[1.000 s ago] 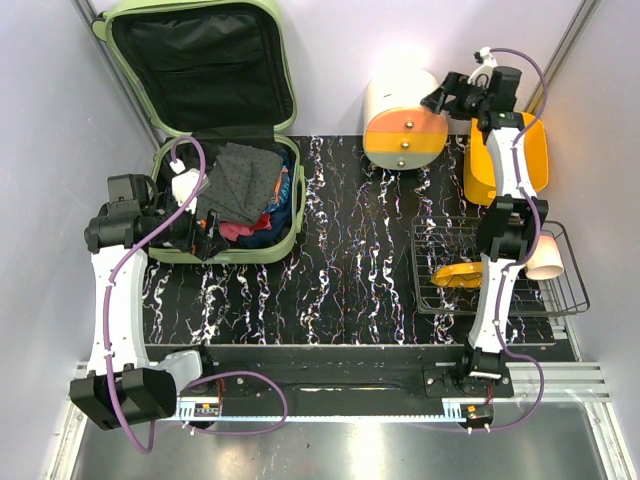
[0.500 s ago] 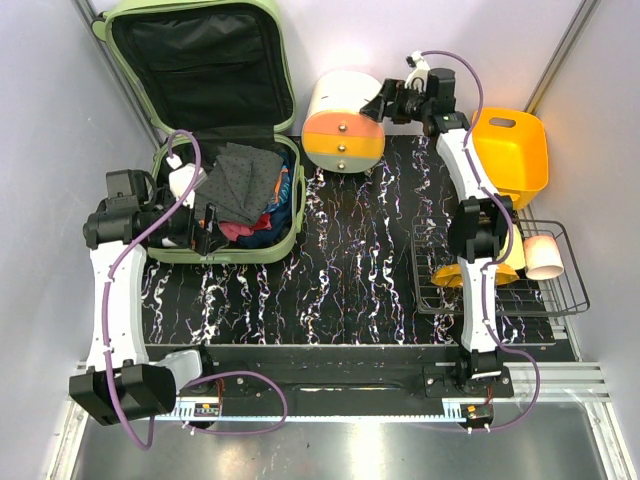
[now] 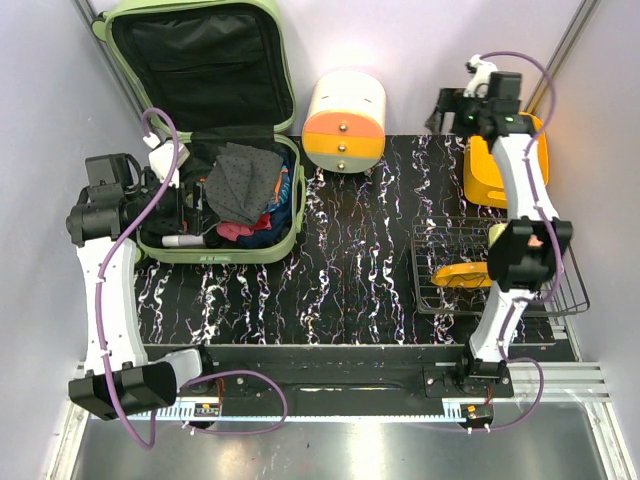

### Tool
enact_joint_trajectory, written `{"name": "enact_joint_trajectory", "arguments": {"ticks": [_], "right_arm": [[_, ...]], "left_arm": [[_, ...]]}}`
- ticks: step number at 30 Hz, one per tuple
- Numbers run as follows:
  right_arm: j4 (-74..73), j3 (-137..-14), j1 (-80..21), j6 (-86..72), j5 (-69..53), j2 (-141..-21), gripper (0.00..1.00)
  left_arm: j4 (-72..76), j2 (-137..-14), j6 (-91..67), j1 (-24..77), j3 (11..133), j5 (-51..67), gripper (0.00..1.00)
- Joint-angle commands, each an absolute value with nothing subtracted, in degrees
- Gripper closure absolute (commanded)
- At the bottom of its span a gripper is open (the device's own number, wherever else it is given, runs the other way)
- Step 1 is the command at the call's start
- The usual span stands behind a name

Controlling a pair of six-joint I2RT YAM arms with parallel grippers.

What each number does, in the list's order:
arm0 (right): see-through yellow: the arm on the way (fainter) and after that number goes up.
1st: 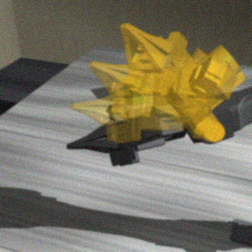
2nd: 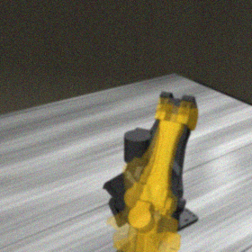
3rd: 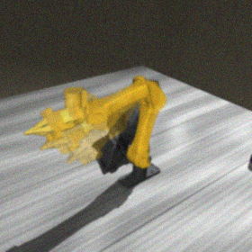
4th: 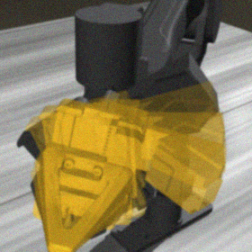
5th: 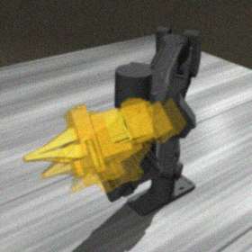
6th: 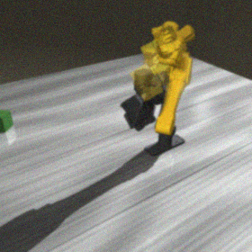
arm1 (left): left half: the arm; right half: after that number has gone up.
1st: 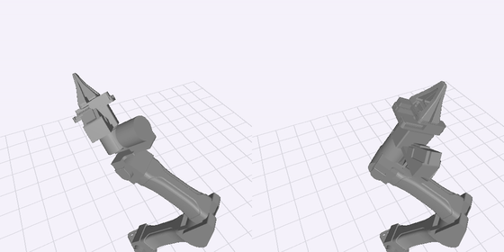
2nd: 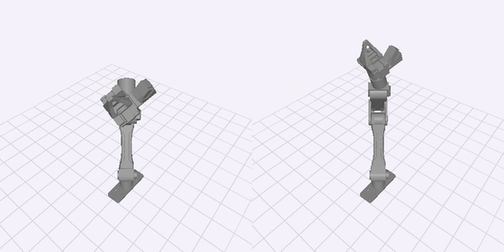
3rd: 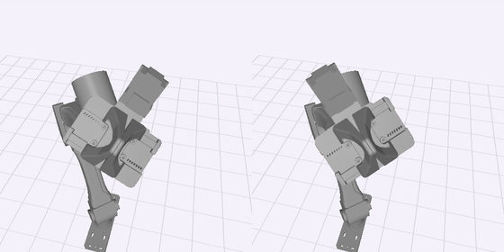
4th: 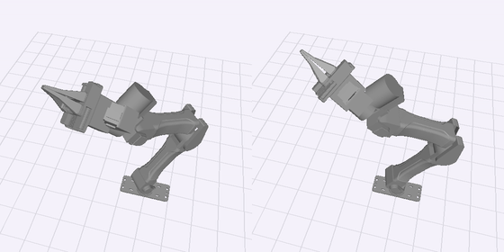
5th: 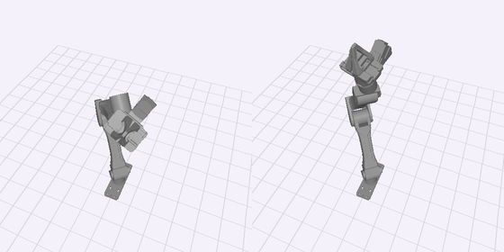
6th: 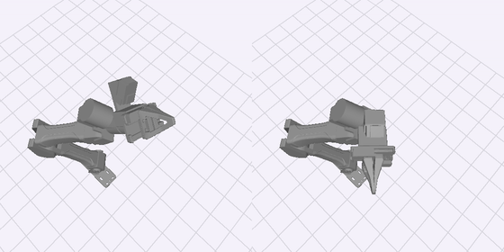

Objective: Open, take out, and arrange the luggage

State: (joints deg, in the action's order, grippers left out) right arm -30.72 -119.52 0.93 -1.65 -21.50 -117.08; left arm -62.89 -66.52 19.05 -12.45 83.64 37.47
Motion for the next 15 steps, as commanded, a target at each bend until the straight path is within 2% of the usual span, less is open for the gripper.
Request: {"name": "enact_joint_trajectory", "arguments": {"ticks": [1,8,15], "right_arm": [[-34.89,-111.37,4.91,7.89,-10.66,-106.36,0.00],[-35.42,-104.86,10.19,11.69,-6.24,-105.98,0.00],[-41.21,-107.05,12.13,11.34,-12.20,-113.90,0.03]], "left_arm": [[-61.70,-68.02,16.08,-12.92,87.10,37.88,0.01],[-61.53,-67.33,15.91,-13.01,85.08,39.46,0.01],[-61.00,-66.71,16.78,-13.01,80.96,40.61,0.01]]}}
